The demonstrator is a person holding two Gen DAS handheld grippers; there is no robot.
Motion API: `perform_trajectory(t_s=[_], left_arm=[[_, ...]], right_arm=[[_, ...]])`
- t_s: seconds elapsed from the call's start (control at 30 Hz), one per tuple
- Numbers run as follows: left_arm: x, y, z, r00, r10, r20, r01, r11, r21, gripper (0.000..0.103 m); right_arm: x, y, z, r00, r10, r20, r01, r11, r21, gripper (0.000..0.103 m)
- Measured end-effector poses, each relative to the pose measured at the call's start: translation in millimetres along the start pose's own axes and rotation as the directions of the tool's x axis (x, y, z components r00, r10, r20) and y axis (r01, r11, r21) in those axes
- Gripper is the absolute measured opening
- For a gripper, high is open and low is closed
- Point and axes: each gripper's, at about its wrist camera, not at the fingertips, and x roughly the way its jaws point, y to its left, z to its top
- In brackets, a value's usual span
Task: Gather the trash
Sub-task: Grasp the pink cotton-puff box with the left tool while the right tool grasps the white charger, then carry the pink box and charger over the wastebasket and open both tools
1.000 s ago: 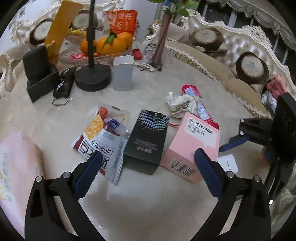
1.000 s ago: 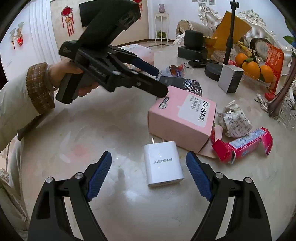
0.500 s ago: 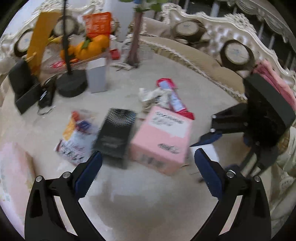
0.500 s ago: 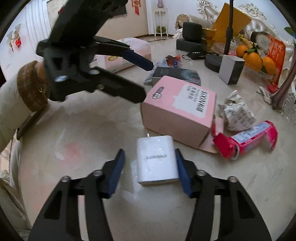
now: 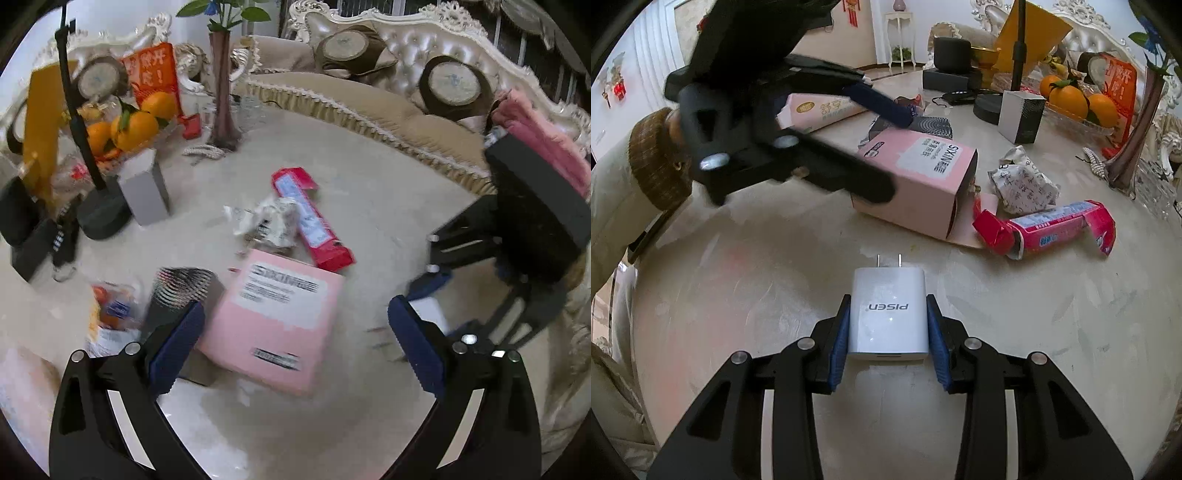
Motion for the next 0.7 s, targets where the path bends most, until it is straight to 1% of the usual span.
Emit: perform_trajectory(t_s=[0.1, 0.17, 0.23, 0.3, 0.33, 0.37, 0.4, 0.43, 0.47, 0.5, 0.53, 0.63, 0.7], left_arm=[[8, 3, 1, 0.999, -0.023, -0.037, 0.023, 1.0, -0.003, 0.097], [17, -2, 0, 0.996, -0.037, -0.084, 0.038, 0.999, 0.014, 0.097], [28, -9, -4, 0.989, -0.055, -0.137, 0.059, 0.998, 0.026, 0.097], [37, -14, -9, 0.986, -0.035, -0.165, 0.042, 0.998, 0.038, 0.097], [38, -13, -8, 0.989, -0.024, -0.143, 0.026, 1.0, 0.017, 0.097], [39, -10, -7, 0.992, 0.006, -0.127, -0.006, 1.0, -0.001, 0.097], [42, -6, -6, 0.993, 0.042, -0.114, -0.047, 0.998, -0.034, 0.091], [43, -3, -4, 0.993, 0.066, -0.096, -0.073, 0.995, -0.067, 0.073], [43, -2, -3, 0.993, 0.093, -0.075, -0.101, 0.99, -0.096, 0.066], [43, -2, -3, 0.991, 0.117, -0.071, -0.125, 0.986, -0.112, 0.064], [42, -2, -2, 0.991, 0.118, -0.066, -0.126, 0.984, -0.128, 0.064], [41, -10, -3, 0.991, 0.11, -0.076, -0.119, 0.984, -0.131, 0.063], [37, -13, -7, 0.994, 0.085, -0.069, -0.096, 0.98, -0.172, 0.063]], right_arm=[[-1, 0, -2, 1.0, -0.003, 0.001, 0.003, 1.0, 0.0, 0.037], [-2, 0, -2, 1.0, -0.001, 0.001, 0.001, 1.0, 0.002, 0.037], [-4, -1, -4, 1.0, -0.002, -0.002, 0.002, 1.0, 0.0, 0.037], [-5, -1, -5, 1.0, -0.009, 0.0, 0.009, 1.0, -0.002, 0.037], [-4, -2, -5, 1.0, -0.015, -0.001, 0.015, 1.0, 0.0, 0.037], [-5, -3, -6, 1.0, -0.011, 0.002, 0.011, 1.0, 0.008, 0.037], [-5, -3, -7, 1.0, -0.011, 0.005, 0.01, 1.0, 0.016, 0.036], [-5, -3, -7, 1.0, -0.015, 0.007, 0.015, 1.0, 0.018, 0.036], [-6, -2, -8, 1.0, -0.026, 0.008, 0.026, 1.0, 0.017, 0.036], [-7, 0, -10, 0.999, -0.035, 0.007, 0.035, 0.999, 0.015, 0.036], [-8, 0, -11, 0.999, -0.043, 0.008, 0.043, 0.999, 0.018, 0.036], [-12, -1, -16, 0.997, -0.076, 0.009, 0.075, 0.996, 0.043, 0.036], [-17, -1, -22, 0.995, -0.103, 0.014, 0.102, 0.992, 0.073, 0.036]])
